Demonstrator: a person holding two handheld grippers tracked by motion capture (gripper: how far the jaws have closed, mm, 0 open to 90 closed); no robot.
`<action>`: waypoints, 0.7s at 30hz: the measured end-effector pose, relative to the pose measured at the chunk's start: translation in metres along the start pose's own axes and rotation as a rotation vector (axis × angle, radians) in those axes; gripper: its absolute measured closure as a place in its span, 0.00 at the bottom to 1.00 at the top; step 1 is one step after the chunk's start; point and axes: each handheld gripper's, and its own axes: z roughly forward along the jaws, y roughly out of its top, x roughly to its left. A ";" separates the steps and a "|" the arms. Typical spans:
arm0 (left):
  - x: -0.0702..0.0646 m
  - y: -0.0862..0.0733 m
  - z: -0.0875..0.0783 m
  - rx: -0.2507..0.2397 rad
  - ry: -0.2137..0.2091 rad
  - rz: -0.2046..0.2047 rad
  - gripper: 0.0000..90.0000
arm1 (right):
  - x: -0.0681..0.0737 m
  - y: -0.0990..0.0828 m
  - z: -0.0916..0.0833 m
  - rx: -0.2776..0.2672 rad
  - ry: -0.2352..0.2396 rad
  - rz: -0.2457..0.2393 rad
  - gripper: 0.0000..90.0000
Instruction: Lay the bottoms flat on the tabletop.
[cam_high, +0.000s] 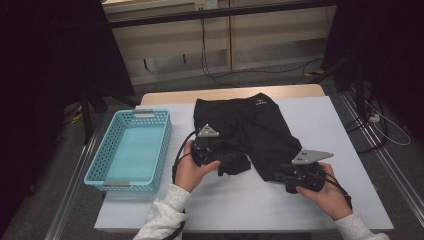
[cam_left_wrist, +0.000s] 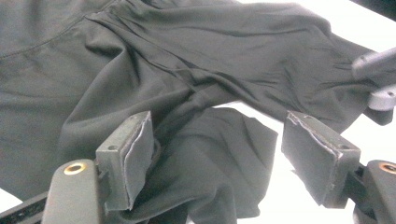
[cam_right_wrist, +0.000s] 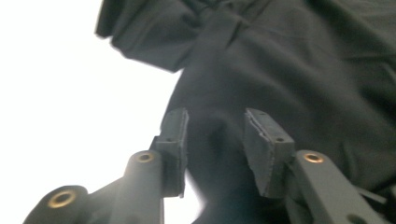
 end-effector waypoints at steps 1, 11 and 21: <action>-0.001 0.000 0.000 0.001 -0.001 0.003 0.28 | 0.002 -0.001 -0.001 0.005 0.006 -0.004 0.75; -0.002 -0.001 0.004 0.011 -0.004 0.007 0.28 | -0.006 -0.016 0.014 0.061 -0.043 -0.015 0.77; -0.004 -0.002 0.005 0.023 -0.008 0.012 0.28 | -0.025 -0.017 0.014 0.048 -0.046 0.062 0.95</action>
